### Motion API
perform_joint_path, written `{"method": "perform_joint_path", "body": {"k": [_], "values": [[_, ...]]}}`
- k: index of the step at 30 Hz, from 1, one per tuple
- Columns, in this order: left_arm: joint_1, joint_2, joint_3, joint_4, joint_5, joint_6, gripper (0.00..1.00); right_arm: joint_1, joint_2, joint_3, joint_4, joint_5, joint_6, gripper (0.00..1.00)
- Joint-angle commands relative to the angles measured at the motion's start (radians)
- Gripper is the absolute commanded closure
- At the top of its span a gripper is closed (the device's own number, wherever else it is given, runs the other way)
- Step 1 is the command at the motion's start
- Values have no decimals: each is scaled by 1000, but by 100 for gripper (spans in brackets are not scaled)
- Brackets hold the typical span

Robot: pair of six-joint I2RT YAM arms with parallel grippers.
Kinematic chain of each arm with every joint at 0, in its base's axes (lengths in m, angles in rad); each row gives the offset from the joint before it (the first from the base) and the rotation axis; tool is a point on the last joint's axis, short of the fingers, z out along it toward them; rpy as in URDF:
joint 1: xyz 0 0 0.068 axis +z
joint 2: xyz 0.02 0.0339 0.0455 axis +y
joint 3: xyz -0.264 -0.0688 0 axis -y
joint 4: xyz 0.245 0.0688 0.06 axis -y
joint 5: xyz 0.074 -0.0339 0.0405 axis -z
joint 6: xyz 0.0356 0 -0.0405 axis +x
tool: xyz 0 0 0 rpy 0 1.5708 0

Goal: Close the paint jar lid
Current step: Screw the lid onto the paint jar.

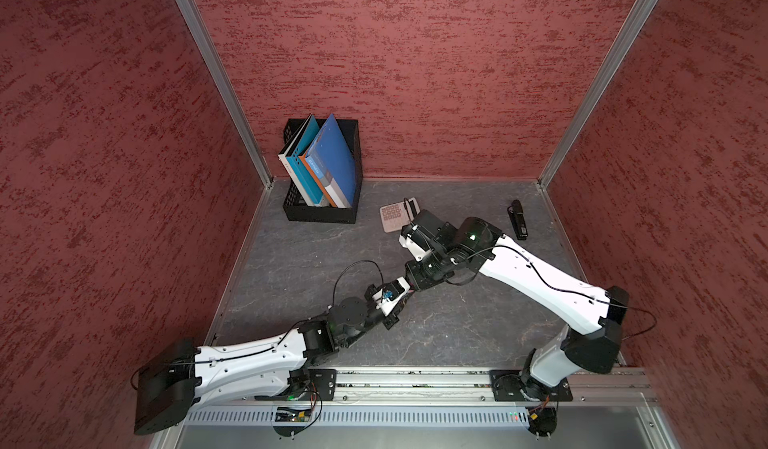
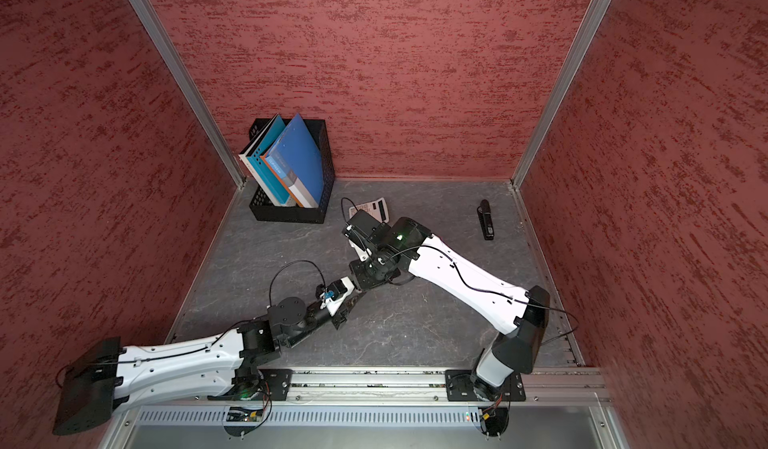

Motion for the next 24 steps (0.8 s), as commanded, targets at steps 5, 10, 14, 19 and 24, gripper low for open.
{"method": "perform_joint_path", "body": {"k": [5,10,14,19,24], "values": [[1,15,168,527,-54,24,79,39,17,-84,145,-156,169,69],[2,51,206,591,-91,37,79,34,-21,-152,228,-141,267,68],[2,77,236,632,-117,39,79,31,-36,-201,287,-134,336,67],[7,105,257,688,-148,41,79,30,-51,-240,359,-116,419,66],[17,119,282,693,-142,32,79,30,-61,-286,442,-114,477,67]]}}
